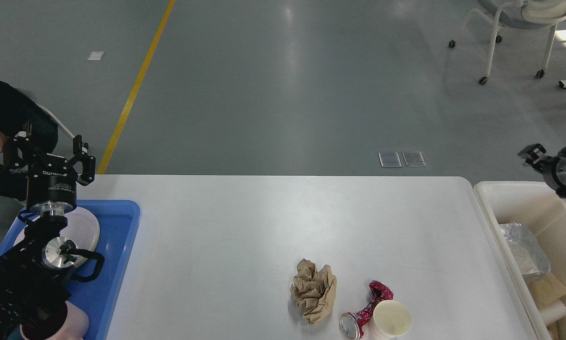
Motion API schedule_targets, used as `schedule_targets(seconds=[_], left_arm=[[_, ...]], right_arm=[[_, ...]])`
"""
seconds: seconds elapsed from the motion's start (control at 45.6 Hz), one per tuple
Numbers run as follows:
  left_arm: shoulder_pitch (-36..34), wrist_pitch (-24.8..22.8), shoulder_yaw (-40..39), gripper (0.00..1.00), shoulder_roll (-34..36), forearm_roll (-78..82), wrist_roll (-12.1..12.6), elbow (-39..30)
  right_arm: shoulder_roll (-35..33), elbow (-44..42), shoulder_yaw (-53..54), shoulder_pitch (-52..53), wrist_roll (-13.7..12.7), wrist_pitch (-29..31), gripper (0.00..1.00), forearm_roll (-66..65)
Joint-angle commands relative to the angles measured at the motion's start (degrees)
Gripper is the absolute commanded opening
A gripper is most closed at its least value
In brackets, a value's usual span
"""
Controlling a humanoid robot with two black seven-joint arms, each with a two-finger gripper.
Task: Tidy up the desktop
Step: 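Move the right gripper down toward the white paper cup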
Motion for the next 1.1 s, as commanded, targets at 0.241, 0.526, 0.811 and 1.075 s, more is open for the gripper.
schedule_targets(seconds=[0.241, 0.526, 0.811, 1.075], left_arm=[[0.0, 0.0, 0.0, 0.97, 0.0, 0.0, 0.05, 0.0], [0.0, 0.0, 0.0, 0.97, 0.0, 0.0, 0.05, 0.0], [0.0, 0.0, 0.0, 0.97, 0.0, 0.0, -0.04, 0.0], [0.0, 0.0, 0.0, 0.97, 0.0, 0.0, -0.04, 0.0]], right_arm=[[13.92, 0.17, -2.4, 23.27, 0.39, 31.38, 1.0, 0.28], [17.8, 13.26, 0.32, 33.99, 0.39, 43.7, 1.0, 0.28], [11.12, 26.8, -0.2, 52.63, 0.39, 48.36, 1.0, 0.37], [11.38, 26.89, -0.12, 41.49, -0.05, 46.7, 1.0, -0.07]])
